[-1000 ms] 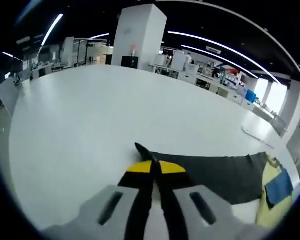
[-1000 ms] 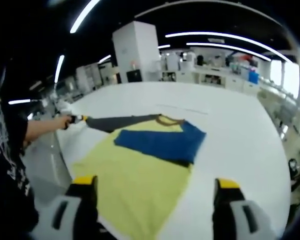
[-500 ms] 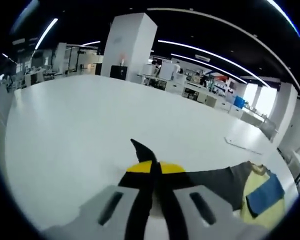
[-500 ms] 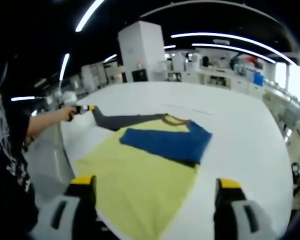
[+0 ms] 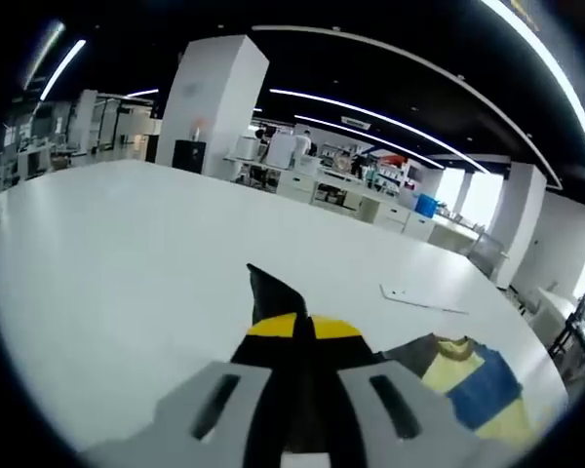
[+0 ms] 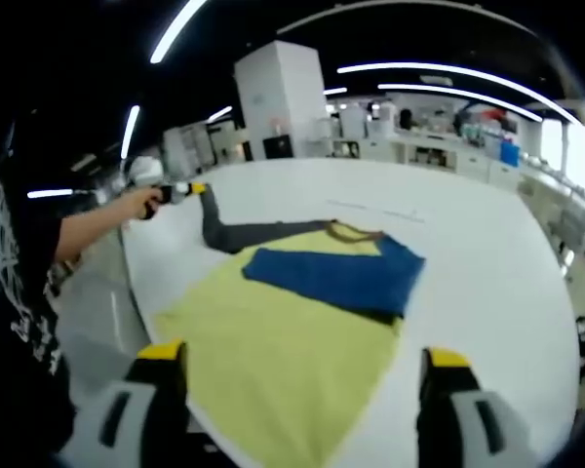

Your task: Fold the garment on the visible template until the final outline fits inside the template.

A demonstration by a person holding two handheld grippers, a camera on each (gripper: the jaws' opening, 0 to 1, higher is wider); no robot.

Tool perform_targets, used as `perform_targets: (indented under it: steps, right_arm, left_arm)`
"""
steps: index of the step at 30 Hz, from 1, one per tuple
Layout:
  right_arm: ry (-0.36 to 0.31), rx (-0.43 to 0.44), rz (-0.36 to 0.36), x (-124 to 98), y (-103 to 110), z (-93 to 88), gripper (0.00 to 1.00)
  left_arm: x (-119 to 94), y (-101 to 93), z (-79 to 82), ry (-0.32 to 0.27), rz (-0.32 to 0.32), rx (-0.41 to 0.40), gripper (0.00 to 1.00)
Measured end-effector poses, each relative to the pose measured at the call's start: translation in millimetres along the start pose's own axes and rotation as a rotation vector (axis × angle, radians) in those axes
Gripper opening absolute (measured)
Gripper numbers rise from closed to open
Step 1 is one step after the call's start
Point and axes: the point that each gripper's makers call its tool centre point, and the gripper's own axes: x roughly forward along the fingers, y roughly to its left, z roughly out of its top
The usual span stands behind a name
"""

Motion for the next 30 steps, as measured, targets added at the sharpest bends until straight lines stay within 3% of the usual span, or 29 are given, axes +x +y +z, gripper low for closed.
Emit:
perform_targets:
  steps: [7,11,18,30]
  right_arm:
    - [-0.011,0.01,0.011,2,9,1.3,0.99]
    - [-0.004,0.001,0.015,1,11,-0.2,0.99]
    - [-0.018,0.002,0.002,1,9,1.2,0.99]
    - [-0.018,0.015,0.0,1,8,-1.2,0.99]
  left_arm:
    - [3,-43.8,0.4,0.011,-0.092,0.018,0.0]
    - [10,-46.2,4.4,0.011,-0.131,0.008,0.0]
    - [16,-70.7,8.7,0.012,-0.186,-0.031,0.0]
    - [26,-134.9,8.9,0.011,-0.292,-0.039,0.0]
